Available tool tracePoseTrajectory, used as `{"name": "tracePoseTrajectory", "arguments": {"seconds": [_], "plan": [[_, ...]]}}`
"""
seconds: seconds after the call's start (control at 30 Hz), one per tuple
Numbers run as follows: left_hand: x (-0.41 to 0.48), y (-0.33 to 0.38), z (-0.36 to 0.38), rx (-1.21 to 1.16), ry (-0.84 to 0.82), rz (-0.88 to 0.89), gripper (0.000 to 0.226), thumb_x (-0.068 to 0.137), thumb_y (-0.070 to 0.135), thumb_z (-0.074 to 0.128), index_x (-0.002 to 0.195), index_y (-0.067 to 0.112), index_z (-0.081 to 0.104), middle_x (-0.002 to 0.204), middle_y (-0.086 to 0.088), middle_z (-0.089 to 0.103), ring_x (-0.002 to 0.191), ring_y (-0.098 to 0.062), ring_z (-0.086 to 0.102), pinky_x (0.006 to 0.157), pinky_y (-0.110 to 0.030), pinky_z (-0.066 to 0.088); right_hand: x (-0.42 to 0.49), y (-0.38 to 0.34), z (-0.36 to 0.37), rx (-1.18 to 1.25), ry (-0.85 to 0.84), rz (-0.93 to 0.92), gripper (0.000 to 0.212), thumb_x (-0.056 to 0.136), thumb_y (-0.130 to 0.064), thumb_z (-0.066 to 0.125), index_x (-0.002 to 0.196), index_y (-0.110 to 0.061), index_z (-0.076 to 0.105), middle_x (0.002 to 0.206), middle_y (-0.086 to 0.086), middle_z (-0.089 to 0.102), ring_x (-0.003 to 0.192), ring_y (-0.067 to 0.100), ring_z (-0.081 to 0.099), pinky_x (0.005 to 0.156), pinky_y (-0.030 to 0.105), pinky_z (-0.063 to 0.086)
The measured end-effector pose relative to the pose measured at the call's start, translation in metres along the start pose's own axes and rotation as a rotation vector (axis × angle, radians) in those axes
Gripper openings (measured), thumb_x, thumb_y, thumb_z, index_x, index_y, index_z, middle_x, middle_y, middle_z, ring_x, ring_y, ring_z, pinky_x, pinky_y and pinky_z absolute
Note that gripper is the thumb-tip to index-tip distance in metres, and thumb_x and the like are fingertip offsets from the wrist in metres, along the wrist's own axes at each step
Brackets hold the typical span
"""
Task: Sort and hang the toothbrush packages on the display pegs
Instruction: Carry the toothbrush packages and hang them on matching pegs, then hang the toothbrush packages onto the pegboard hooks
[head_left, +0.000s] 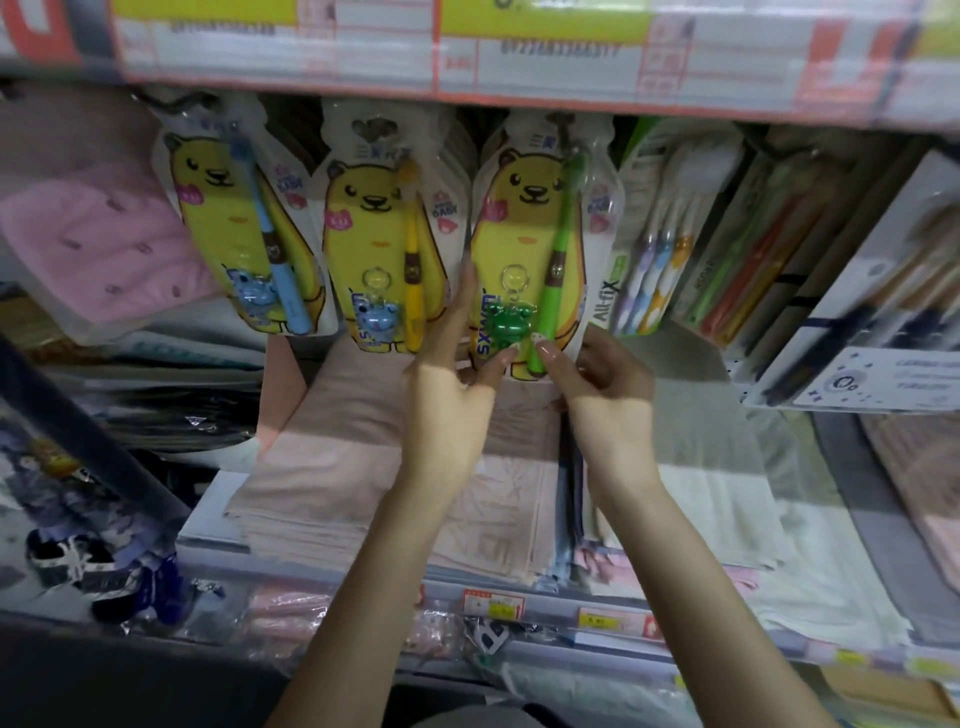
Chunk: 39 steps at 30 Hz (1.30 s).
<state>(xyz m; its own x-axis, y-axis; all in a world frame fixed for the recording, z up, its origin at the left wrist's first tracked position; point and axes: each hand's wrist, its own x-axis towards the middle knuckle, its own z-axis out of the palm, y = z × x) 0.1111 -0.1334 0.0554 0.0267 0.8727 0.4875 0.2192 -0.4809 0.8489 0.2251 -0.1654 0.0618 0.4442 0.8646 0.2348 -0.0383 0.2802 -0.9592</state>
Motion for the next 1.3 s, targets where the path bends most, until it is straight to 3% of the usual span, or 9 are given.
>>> {"name": "tracePoseTrajectory", "arguments": {"seconds": [0.1,0.17,0.33,0.43,0.53,0.63,0.9,1.1,1.3], "plan": [[0.002,-0.005,0.007,0.069,0.016,0.057,0.083,0.085,0.006,0.068,0.146,0.034,0.019,0.143,0.021,0.038,0.129,-0.017,0.050,0.100,-0.035,0.049,0.011,0.005,-0.004,-0.052,-0.027,-0.003,0.011,0.086,-0.010,0.071,0.088,-0.020,0.068,0.087,0.012,0.072,0.073,0.017,0.065,0.056,0.024,0.049],[-0.001,-0.007,0.006,0.086,0.013,0.062,0.080,0.087,0.010,0.066,0.148,0.033,0.020,0.147,0.008,0.041,0.128,-0.018,0.051,0.097,-0.034,0.051,0.015,0.011,-0.007,-0.067,-0.019,0.005,0.008,0.086,-0.015,0.072,0.087,-0.009,0.066,0.092,0.027,0.069,0.076,0.030,0.065,0.062,0.027,0.048],[-0.014,-0.008,-0.001,0.083,0.027,-0.040,0.067,0.088,0.010,0.065,0.145,0.034,0.037,0.137,0.003,0.056,0.121,-0.009,0.056,0.098,-0.030,0.051,0.014,0.018,-0.009,-0.016,-0.030,0.197,0.014,0.091,-0.016,0.065,0.098,-0.004,0.064,0.078,0.007,0.069,0.063,0.005,0.067,0.055,0.018,0.049],[-0.022,-0.005,-0.015,0.132,0.092,-0.115,0.049,0.089,0.011,0.065,0.136,0.022,0.052,0.117,0.003,0.066,0.103,0.000,0.061,0.084,-0.011,0.049,0.009,0.020,-0.007,0.023,-0.069,0.381,0.015,0.095,-0.025,0.059,0.098,-0.011,0.064,0.078,0.005,0.071,0.060,0.008,0.067,0.051,0.017,0.050],[-0.030,-0.002,-0.032,0.087,0.207,-0.187,0.028,0.090,0.015,0.064,0.117,0.023,0.062,0.109,0.005,0.069,0.102,-0.005,0.064,0.080,-0.020,0.053,-0.001,0.025,0.000,0.000,-0.167,0.547,0.018,0.095,-0.030,0.058,0.098,-0.015,0.066,0.085,0.006,0.074,0.070,0.018,0.069,0.060,0.027,0.056],[-0.034,0.008,-0.046,0.016,0.286,-0.243,0.024,0.090,0.014,0.063,0.098,0.037,0.059,0.096,0.009,0.070,0.091,-0.008,0.067,0.073,-0.018,0.053,-0.010,0.027,0.007,-0.078,-0.253,0.502,0.016,0.094,-0.023,0.061,0.103,-0.012,0.068,0.090,0.009,0.074,0.073,0.020,0.068,0.056,0.024,0.054],[-0.028,0.007,-0.101,-0.185,0.367,-0.270,0.018,0.090,0.014,0.064,0.106,0.020,0.064,0.101,-0.002,0.070,0.092,-0.018,0.069,0.076,-0.027,0.057,-0.033,0.002,0.043,0.017,-0.474,0.300,0.020,0.091,-0.017,0.061,0.105,-0.004,0.066,0.089,0.010,0.076,0.080,0.020,0.070,0.071,0.028,0.057],[0.001,0.001,-0.151,-0.374,0.130,-0.265,0.018,0.088,0.014,0.059,0.106,0.015,0.063,0.096,0.005,0.074,0.090,-0.009,0.070,0.077,-0.024,0.057,-0.036,-0.009,0.082,0.081,-0.500,0.157,0.024,0.085,-0.025,0.071,0.104,-0.012,0.068,0.100,0.014,0.074,0.094,0.031,0.070,0.087,0.038,0.055],[0.026,-0.013,-0.197,-0.408,-0.240,-0.227,0.043,0.081,0.022,0.061,0.118,0.000,0.061,0.116,-0.009,0.069,0.109,-0.017,0.065,0.085,-0.023,0.054,-0.040,-0.011,0.117,0.174,-0.400,0.078,0.059,0.074,-0.043,0.075,0.116,-0.004,0.064,0.109,0.017,0.071,0.102,0.032,0.068,0.093,0.039,0.052]]}}
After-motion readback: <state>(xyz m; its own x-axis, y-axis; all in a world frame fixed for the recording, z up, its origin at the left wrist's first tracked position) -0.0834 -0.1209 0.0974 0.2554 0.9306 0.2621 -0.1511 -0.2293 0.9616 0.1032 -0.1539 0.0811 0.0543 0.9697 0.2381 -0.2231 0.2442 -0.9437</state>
